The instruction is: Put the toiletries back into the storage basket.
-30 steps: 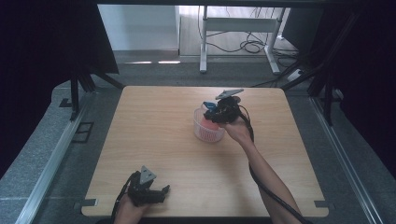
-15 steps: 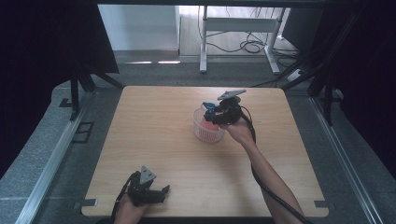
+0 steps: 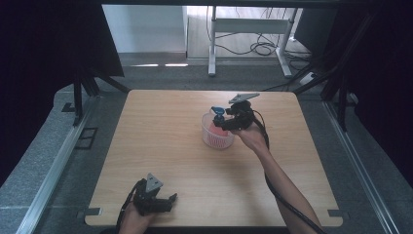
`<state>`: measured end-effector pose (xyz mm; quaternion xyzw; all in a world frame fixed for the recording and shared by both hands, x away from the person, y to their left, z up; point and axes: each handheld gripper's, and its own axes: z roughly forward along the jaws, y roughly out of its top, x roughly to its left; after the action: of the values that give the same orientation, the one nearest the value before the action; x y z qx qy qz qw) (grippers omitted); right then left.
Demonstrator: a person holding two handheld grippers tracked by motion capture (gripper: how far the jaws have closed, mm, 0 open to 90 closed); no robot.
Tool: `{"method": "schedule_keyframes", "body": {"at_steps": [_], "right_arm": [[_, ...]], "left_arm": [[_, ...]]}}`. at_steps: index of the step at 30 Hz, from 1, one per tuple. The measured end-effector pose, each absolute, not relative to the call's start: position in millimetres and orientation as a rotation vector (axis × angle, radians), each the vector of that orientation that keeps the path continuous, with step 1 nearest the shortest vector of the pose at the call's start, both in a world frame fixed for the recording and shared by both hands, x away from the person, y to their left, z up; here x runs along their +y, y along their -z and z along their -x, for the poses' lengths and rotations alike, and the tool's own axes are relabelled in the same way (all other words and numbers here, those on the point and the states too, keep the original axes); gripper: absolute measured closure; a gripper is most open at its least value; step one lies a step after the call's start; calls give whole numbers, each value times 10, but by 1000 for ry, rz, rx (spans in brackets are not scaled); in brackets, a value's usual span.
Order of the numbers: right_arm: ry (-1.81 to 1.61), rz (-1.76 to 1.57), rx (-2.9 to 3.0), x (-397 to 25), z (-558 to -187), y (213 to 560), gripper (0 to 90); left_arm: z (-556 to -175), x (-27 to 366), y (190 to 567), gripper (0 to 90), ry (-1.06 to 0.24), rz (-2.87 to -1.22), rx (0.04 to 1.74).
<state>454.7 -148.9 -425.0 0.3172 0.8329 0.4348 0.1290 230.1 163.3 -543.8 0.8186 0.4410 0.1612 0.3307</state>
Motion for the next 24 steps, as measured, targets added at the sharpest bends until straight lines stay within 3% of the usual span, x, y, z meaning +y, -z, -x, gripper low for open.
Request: {"method": "schedule_keyframes", "body": {"at_steps": [16,24], "right_arm": [[-1230,-912,2439,-1470,-4420,4194,80],[-1223,-894,2447,-1467,-4360,4190,59]], "left_arm": [[-2300,1633,5439,104,-420,-2139,1154],[-2302,1635,5438,104,-421,-2142,1152]]}}
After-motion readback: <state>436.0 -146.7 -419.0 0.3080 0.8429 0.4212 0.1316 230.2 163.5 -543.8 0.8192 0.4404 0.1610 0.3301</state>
